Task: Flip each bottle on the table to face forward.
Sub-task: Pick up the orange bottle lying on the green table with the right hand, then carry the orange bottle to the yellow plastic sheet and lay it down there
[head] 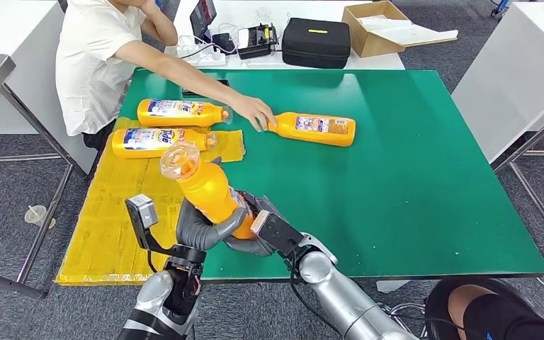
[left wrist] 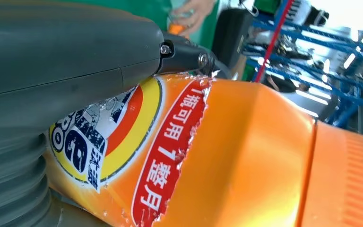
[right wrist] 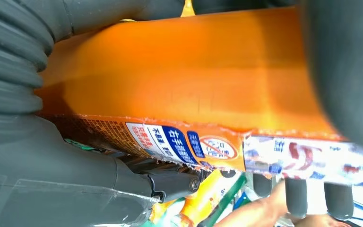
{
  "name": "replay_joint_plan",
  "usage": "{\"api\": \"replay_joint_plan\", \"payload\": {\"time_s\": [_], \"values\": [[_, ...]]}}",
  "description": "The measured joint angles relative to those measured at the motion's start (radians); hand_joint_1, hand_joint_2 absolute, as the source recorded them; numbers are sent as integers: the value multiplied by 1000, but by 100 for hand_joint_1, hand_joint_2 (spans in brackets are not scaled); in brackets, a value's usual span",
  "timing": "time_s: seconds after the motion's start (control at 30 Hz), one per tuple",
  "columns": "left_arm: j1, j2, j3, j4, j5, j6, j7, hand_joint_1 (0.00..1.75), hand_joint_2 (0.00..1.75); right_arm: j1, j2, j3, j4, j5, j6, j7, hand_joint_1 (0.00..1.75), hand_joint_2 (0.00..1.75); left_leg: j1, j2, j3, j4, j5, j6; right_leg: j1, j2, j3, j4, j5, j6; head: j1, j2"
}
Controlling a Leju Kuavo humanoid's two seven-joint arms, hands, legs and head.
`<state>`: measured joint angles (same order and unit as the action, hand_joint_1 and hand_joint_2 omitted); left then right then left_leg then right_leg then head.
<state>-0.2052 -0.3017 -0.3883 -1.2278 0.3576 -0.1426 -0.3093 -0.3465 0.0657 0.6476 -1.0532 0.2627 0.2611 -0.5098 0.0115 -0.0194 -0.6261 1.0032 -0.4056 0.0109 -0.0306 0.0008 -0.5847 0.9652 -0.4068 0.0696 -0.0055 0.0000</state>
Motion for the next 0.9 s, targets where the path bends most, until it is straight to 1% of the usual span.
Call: {"api": "replay_joint_plan", "payload": {"time_s": [0.03,0.07,0.13,0.3,0.43,0.7,0.77,0.8,0.87,0.9], "values": [[0,0,1,3,6,-14,-2,175,175,0,-4,0,2,-7,3,-6,25,175,0,0,0,0,0,0,0,0,0,0,0,0,0,0],[0,0,3,6,15,-27,-1,175,175,1,-7,-1,4,-13,4,-13,0,175,0,0,0,0,0,0,0,0,0,0,0,0,0,0],[2,1,8,14,41,-54,6,175,175,3,-11,-5,11,-12,-8,-21,0,175,0,0,0,0,0,0,0,0,0,0,0,0,0,0],[26,3,25,15,98,-107,32,175,175,23,-6,-33,30,30,-78,-20,0,175,0,0,-1,0,0,0,0,0,0,0,0,0,0,0],[47,6,31,4,110,-114,44,175,175,51,16,-69,36,41,-98,-18,0,175,0,0,-1,0,0,0,0,0,-1,0,0,0,0,0],[51,10,31,3,112,-113,45,175,175,66,31,-89,39,48,-103,-16,0,175,0,0,-2,0,0,0,0,0,-2,0,0,0,0,0],[56,12,32,1,96,-91,33,175,175,79,43,-105,40,73,-121,-13,0,175,0,0,-2,0,0,0,0,0,-2,0,0,0,0,0],[59,13,32,-3,73,-64,24,175,175,87,49,-114,37,96,-141,-9,0,175,0,0,-2,0,0,0,0,0,-1,0,0,0,0,0],[65,13,37,-25,-24,30,1,175,175,117,61,-139,17,171,-207,7,0,175,0,0,-2,0,0,0,0,0,-2,0,0,0,0,0],[69,13,45,-42,-100,92,-10,175,175,137,66,-156,-1,220,-247,16,0,175,0,0,-2,0,0,0,0,0,-2,0,0,0,0,0]]}}
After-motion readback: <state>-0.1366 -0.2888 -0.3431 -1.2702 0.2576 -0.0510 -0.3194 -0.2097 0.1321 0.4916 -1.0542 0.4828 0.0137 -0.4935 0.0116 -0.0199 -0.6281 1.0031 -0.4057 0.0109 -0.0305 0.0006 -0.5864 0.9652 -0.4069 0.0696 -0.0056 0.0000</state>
